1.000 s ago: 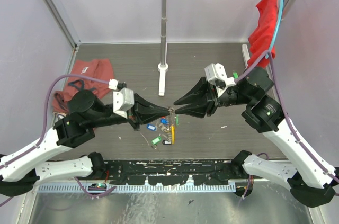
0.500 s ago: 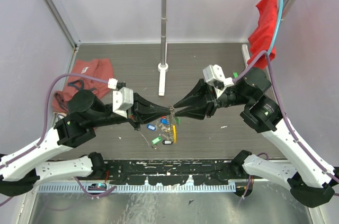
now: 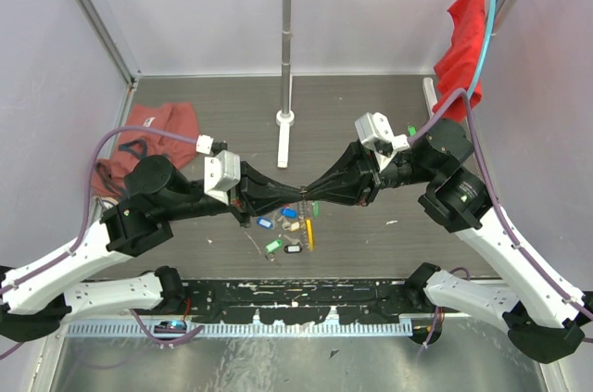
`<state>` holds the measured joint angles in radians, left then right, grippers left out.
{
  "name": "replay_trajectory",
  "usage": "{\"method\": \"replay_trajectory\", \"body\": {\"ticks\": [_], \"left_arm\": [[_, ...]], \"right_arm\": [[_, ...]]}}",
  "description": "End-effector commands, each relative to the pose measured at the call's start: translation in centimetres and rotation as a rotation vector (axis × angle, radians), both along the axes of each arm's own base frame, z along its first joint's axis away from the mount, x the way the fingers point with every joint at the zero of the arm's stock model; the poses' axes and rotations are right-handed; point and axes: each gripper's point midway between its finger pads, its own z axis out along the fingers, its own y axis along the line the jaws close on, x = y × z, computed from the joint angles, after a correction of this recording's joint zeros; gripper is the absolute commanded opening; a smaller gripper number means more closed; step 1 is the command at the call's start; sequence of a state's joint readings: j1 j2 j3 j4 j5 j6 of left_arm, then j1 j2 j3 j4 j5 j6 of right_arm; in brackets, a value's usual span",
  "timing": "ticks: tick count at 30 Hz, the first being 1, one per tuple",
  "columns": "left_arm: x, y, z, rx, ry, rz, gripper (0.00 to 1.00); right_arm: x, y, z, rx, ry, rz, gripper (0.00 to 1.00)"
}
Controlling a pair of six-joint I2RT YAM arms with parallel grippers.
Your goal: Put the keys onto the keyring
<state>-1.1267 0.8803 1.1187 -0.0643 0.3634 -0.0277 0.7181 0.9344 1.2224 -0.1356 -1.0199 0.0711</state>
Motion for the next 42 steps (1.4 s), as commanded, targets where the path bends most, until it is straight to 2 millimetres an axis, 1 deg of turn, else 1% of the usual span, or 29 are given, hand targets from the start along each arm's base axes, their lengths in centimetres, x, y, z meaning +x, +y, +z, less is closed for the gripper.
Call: {"method": "replay_trajectory", "body": {"ticks": [1, 2, 3, 9, 11, 12, 13, 14, 15, 17, 25, 34, 42], "left_arm": [[-0.60, 0.61, 3.21, -0.093, -0.043, -0.014, 0.00], [-0.59, 0.66, 3.25, -0.095, -0.043, -0.013, 0.00], [-0.58, 0.70, 3.24, -0.096, -0.043, -0.011, 0.00], [-0.50, 1.00, 3.18, -0.093, -0.039, 0.001, 0.00], [-0.54, 1.04, 3.14, -0.091, -0.038, 0.000, 0.00], [-0.57, 1.10, 3.24, -0.094, -0.038, 0.000, 0.00], [-0.53, 1.14, 3.22, -0.096, -0.038, 0.002, 0.00], [-0.49, 1.19, 3.30, -0.101, -0.038, 0.006, 0.00], [-0.45, 1.26, 3.37, -0.106, -0.038, 0.009, 0.00], [-0.45, 1.31, 3.43, -0.111, -0.038, 0.011, 0.00], [-0.59, 1.24, 3.53, -0.110, -0.035, 0.002, 0.00], [-0.58, 0.78, 3.10, -0.097, -0.030, -0.009, 0.00], [-0.61, 0.78, 3.20, -0.100, -0.031, -0.010, 0.00]], "right_arm": [[-0.52, -0.07, 0.97, 0.031, -0.030, 0.023, 0.08], [-0.40, -0.06, 0.89, 0.028, -0.029, 0.019, 0.04], [-0.41, -0.08, 0.88, 0.026, -0.030, 0.017, 0.01], [-0.15, -0.31, 0.66, 0.003, -0.034, -0.013, 0.01], [-0.19, -0.43, 0.86, 0.005, -0.040, -0.019, 0.01], [-0.21, -0.42, 0.81, 0.004, -0.038, -0.018, 0.08], [-0.15, -0.41, 0.78, 0.004, -0.038, -0.020, 0.19], [-0.13, -0.39, 0.80, 0.006, -0.037, -0.022, 0.26], [-0.13, -0.37, 0.78, 0.007, -0.035, -0.021, 0.29], [-0.16, -0.37, 0.74, 0.011, -0.032, -0.019, 0.32], [-0.26, -0.46, 0.82, 0.018, -0.032, -0.021, 0.31], [-0.62, -0.70, 1.59, 0.046, -0.047, -0.020, 0.32], [-0.37, -0.52, 1.08, 0.037, -0.037, -0.021, 0.29]]}}
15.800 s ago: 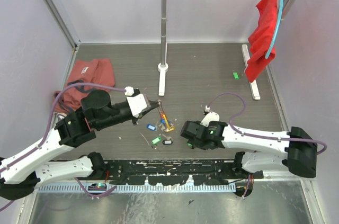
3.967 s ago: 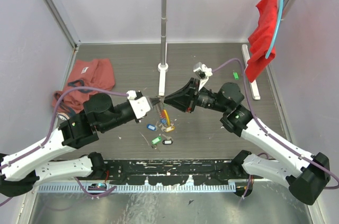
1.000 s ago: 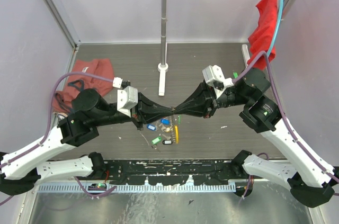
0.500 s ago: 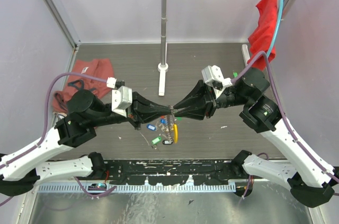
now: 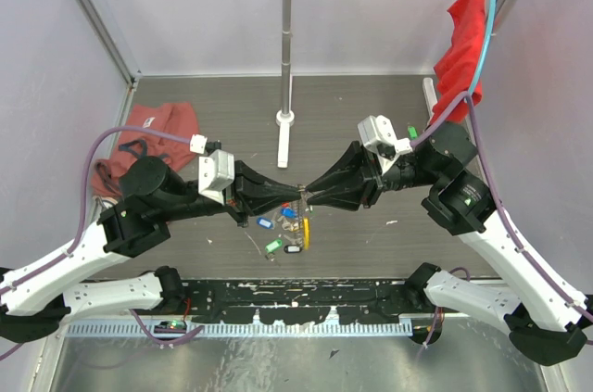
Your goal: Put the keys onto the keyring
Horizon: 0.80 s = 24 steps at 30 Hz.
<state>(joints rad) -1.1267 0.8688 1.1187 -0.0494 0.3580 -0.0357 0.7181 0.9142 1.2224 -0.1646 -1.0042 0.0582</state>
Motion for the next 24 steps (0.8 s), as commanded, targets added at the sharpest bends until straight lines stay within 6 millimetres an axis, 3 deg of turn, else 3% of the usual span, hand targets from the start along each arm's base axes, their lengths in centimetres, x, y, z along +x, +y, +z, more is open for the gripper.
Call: {"method": "replay_trajectory", "body": {"ticks": [1, 12, 17, 21, 24], "left_arm": [[-0.50, 0.46, 2.56, -0.076, -0.029, -0.013, 0.00], [-0.43, 0.25, 2.29, -0.069, -0.027, -0.014, 0.00], [-0.45, 0.26, 2.32, -0.072, -0.028, -0.015, 0.00], [-0.44, 0.29, 2.32, -0.072, -0.028, -0.014, 0.00], [-0.47, 0.37, 2.31, -0.071, -0.024, -0.014, 0.04]], "right_arm": [[-0.13, -0.05, 0.96, 0.036, -0.030, -0.003, 0.28], [-0.07, 0.05, 1.18, 0.044, -0.031, -0.001, 0.25], [-0.03, 0.07, 1.02, 0.040, -0.025, -0.002, 0.17], [0.15, 0.15, 0.83, 0.035, -0.020, -0.006, 0.02], [0.38, 0.00, 1.04, 0.035, -0.034, -0.030, 0.01]]}}
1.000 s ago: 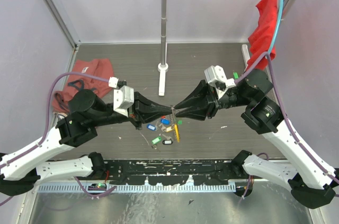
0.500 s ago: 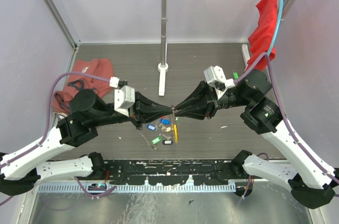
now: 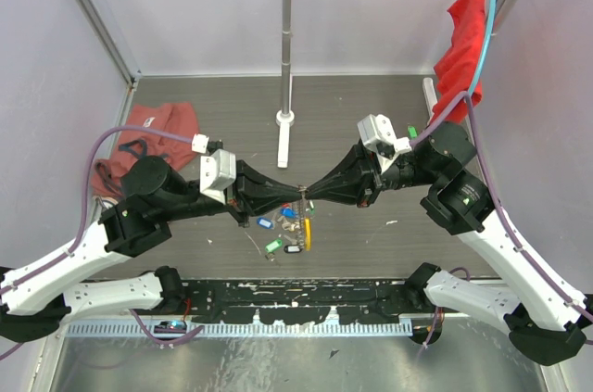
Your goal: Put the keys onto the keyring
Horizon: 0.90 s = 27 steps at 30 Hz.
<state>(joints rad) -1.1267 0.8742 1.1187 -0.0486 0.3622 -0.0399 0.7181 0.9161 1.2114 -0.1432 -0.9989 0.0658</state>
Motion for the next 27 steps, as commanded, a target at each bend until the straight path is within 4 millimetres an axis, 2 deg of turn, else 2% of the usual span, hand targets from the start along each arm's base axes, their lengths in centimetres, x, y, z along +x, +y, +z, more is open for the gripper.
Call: {"method": "replay_trajectory", "body": {"ticks": [1, 3, 6, 9, 12, 13, 16, 21, 27], "left_arm": [[-0.5, 0.6, 2.4, -0.072, -0.028, -0.009, 0.11], [-0.6, 0.8, 2.3, -0.058, -0.024, -0.012, 0.27], [-0.5, 1.4, 1.7, -0.018, -0.016, 0.011, 0.45], [-0.1, 2.1, 0.8, 0.033, -0.006, 0.050, 0.57], [0.3, 2.7, 0.1, 0.082, 0.008, 0.084, 0.64], [0.4, 2.8, -0.1, 0.096, 0.009, 0.093, 0.69], [0.7, 3.0, -0.6, 0.132, 0.008, 0.110, 0.71], [0.9, 3.2, -1.1, 0.155, -0.003, 0.118, 0.57], [0.7, 3.0, -2.0, 0.178, -0.005, 0.106, 0.57]], "right_arm": [[0.3, -0.3, 1.1, 0.023, -0.040, -0.039, 0.01], [0.5, -0.5, 0.9, -0.011, -0.037, -0.064, 0.01], [1.0, -0.8, 0.2, -0.080, -0.031, -0.100, 0.01], [1.7, -1.2, -0.9, -0.158, -0.004, -0.149, 0.01], [2.6, -1.4, -1.6, -0.230, 0.016, -0.219, 0.01], [2.9, -1.4, -1.9, -0.257, 0.022, -0.241, 0.01], [3.0, -1.2, -2.7, -0.338, 0.028, -0.277, 0.01], [2.3, -0.6, -3.7, -0.460, 0.005, -0.317, 0.01], [1.5, -0.1, -4.5, -0.577, -0.019, -0.329, 0.01]]}}
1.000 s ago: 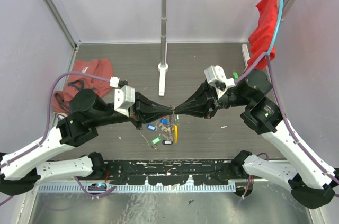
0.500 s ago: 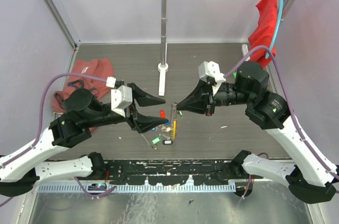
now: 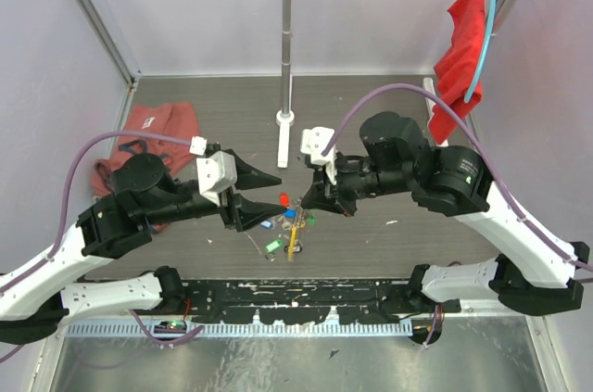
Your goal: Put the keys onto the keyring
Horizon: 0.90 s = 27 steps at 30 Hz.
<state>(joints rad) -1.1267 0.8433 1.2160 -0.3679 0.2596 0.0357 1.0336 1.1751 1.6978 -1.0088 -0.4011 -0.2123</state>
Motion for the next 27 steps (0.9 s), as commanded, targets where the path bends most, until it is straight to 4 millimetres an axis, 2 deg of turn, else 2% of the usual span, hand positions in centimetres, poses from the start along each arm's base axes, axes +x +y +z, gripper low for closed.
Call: {"method": "replay_trajectory", "body": {"ticks": [1, 16, 27], "left_arm": [[-0.3, 0.3, 0.3, 0.004, -0.023, -0.010, 0.56], [-2.2, -0.9, -1.8, 0.105, -0.010, -0.158, 0.49], [-1.8, -2.1, -2.5, 0.142, -0.004, -0.177, 0.44]], "right_arm": [[0.1, -0.8, 0.5, -0.079, -0.071, -0.055, 0.01], [-1.2, 0.3, 1.0, -0.101, -0.105, -0.003, 0.01], [-1.9, 0.7, 0.9, -0.083, -0.104, 0.045, 0.01]]}}
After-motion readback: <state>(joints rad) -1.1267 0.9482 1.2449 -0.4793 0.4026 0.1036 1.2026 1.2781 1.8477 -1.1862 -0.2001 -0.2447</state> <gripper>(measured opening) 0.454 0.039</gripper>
